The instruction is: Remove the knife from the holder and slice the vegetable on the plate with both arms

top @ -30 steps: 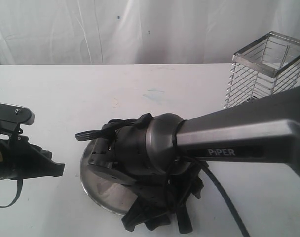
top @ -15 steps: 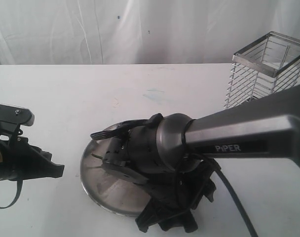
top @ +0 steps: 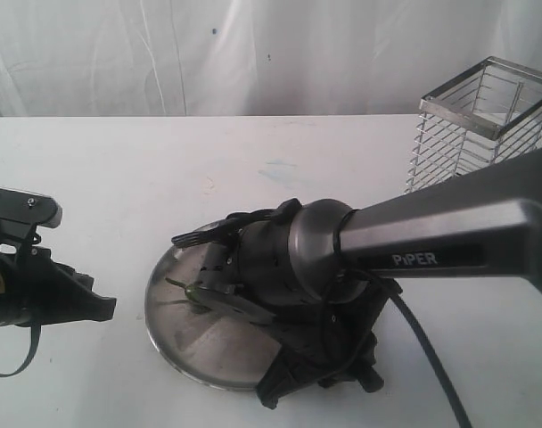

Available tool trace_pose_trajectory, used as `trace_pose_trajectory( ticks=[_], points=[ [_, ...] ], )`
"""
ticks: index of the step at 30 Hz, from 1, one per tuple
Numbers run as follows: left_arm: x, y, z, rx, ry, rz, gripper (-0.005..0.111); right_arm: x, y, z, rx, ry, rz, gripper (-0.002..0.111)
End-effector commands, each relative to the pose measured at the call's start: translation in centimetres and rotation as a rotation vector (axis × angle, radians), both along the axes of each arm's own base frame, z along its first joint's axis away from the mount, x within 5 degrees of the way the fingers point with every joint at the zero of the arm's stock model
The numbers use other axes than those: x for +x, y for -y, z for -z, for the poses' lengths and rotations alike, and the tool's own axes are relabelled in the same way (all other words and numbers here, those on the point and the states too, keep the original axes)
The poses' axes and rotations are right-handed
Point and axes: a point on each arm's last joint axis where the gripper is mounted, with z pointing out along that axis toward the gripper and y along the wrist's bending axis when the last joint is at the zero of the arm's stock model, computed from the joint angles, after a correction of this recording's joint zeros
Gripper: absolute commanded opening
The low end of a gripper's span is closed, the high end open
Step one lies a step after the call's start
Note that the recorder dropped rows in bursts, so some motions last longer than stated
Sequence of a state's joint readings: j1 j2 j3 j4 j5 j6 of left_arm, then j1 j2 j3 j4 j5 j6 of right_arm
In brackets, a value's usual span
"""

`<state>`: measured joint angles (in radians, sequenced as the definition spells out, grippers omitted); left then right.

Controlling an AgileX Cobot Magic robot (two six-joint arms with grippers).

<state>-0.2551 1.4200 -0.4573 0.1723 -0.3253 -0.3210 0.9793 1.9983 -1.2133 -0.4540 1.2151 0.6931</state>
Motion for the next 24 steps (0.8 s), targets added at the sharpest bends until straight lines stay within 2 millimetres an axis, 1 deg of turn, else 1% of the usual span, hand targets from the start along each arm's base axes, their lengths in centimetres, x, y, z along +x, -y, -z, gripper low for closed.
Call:
trace_pose_trajectory(
  ticks=[1, 4, 7, 9, 12, 16, 18, 19, 20, 23, 24],
  points=[
    [-0.2, -0.2, 0.3, 0.004, -0.021, -0.007, 0.0, 0.6, 0.5, -0.2, -0.045, 0.035, -0.052, 0.0],
    [-0.2, -0.2, 0.3, 0.004, -0.021, -0.007, 0.0, 0.7, 0.5, -0.6, -0.044, 0.045, -0.072, 0.0],
    [-0.3, -0.2, 0.3, 0.005, -0.023, -0.007, 0.0, 0.6, 0.6, -1.9, -0.019, 0.04, -0.106, 0.0],
    [-0.3, -0.2, 0.4, 0.009, -0.032, -0.007, 0.0, 0.5, 0.8, -3.4, 0.006, 0.048, -0.143, 0.0],
    [-0.4, -0.2, 0.4, 0.013, -0.039, -0.005, 0.0, 0.5, 1.9, -6.6, 0.085, 0.051, -0.17, 0.0],
    [-0.5, -0.2, 0.5, -0.008, -0.048, -0.025, 0.0, 0.5, 4.5, -11.1, 0.226, 0.034, -0.183, 0.0],
    [-0.8, -0.2, 0.8, -0.027, -0.045, -0.028, 0.0, 0.6, 6.5, -13.5, 0.297, 0.051, -0.178, 0.0],
    [-1.0, -0.2, 0.9, -0.042, -0.041, -0.028, 0.0, 0.6, 7.4, -14.3, 0.318, 0.055, -0.185, 0.0],
    [-1.2, -0.1, 1.0, -0.059, -0.029, -0.019, 0.0, 0.7, 8.6, -15.4, 0.36, 0.07, -0.164, 0.0],
    [-1.5, 0.7, 0.9, -0.141, 0.03, 0.043, 0.0, 0.5, 11.3, -17.2, 0.45, 0.073, -0.139, 0.0],
    [-1.5, 1.1, 0.7, -0.179, 0.053, 0.077, 0.0, 0.5, 11.8, -17.5, 0.472, 0.07, -0.131, 0.0]
  ],
)
